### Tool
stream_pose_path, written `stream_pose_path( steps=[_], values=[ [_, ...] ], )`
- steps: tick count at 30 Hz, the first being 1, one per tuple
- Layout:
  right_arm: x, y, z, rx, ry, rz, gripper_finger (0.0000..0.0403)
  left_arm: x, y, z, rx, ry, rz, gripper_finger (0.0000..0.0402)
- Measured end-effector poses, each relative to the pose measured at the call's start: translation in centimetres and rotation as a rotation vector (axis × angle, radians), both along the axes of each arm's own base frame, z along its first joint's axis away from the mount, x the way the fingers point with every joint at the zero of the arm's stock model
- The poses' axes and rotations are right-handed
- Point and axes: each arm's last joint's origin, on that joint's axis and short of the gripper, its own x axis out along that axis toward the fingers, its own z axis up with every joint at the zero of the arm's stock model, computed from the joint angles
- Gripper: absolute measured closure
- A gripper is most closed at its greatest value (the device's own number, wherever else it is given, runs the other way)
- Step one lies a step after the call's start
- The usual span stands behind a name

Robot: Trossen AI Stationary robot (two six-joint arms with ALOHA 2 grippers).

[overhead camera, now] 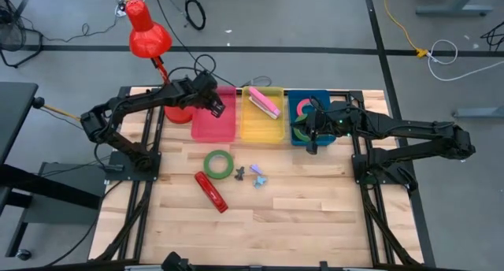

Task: Pick and place Stapler, Stapler remover, tape
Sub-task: Put the right blue staple remover into the pink bin, then put the red stapler into the yellow bin

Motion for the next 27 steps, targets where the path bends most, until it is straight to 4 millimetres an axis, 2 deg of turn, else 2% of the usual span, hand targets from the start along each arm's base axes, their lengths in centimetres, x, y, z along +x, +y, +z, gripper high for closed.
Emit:
stream_pose_path(
  steps=[10, 19, 27],
  values=[
    [-0.1, 0.0, -0.1, 0.006, 0.016, -0.002, 0.0401, -0.1, 0.1, -0.1, -0.045, -0.023, -0.022, 0.04],
    [0.1, 0.0, 0.2, 0.006, -0.025, -0.001, 0.0401, -0.1, 0.1, 0.0, -0.014, -0.005, -0.002, 0.037],
    [0.0, 0.7, 1.2, 0.084, -0.12, 0.193, 0.0401, 0.3, -0.4, 0.0, -0.014, -0.004, -0.024, 0.0323]
  ],
)
